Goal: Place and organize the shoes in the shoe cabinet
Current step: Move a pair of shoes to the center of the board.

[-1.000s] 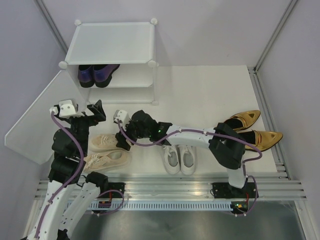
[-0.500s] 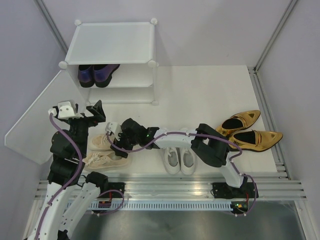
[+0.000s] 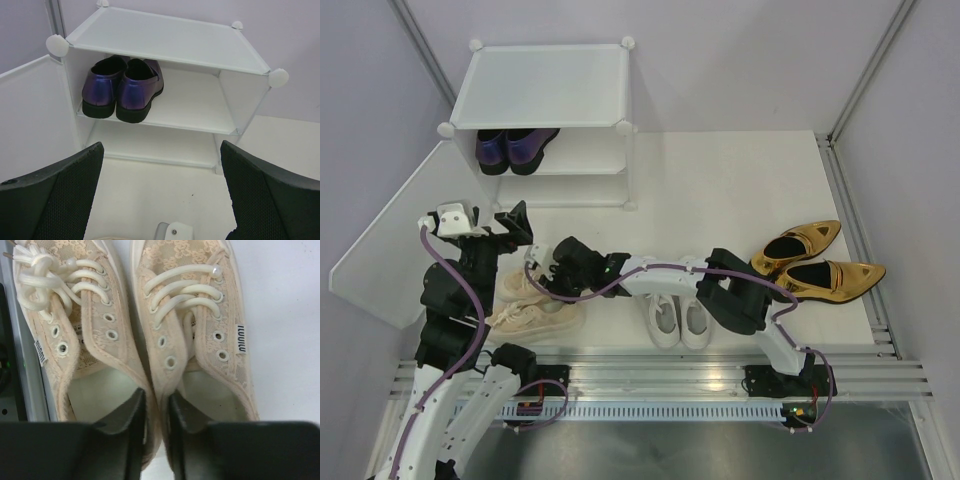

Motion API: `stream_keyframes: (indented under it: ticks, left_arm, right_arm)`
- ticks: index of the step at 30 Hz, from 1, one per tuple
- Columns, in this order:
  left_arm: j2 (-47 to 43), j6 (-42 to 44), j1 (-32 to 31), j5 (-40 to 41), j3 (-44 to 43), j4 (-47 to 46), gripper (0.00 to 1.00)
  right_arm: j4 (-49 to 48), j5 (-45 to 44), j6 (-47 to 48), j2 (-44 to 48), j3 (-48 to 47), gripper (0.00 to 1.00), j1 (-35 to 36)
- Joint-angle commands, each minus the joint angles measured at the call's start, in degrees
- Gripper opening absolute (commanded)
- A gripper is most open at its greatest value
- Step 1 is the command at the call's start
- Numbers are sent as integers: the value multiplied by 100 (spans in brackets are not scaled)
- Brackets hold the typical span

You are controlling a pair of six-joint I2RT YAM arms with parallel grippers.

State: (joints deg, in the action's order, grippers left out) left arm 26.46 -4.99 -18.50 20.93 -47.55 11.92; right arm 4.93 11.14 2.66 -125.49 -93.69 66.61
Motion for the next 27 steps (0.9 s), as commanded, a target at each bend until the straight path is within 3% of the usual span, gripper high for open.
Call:
stream_keyframes:
  ticks: [1, 7, 11, 19, 27]
  left_arm:
    - [-9, 25, -22, -106, 0, -129, 100]
    - [17, -19, -22, -185, 9, -120, 100]
    - [52, -45, -22, -221, 18, -120, 100]
    - [131, -72, -31, -361, 35, -120, 100]
    - [263, -116, -22, -546, 26, -111, 100]
  right_arm:
    - [324, -428, -116, -230, -237, 23, -16]
    - [325, -963, -266, 103, 122, 1, -77]
    - [333, -1613, -887, 411, 500, 1, -209]
    - [771, -4037, -2663, 1281, 1335, 1, -543]
    - [1168, -4971, -4246, 1782, 2021, 1, -728]
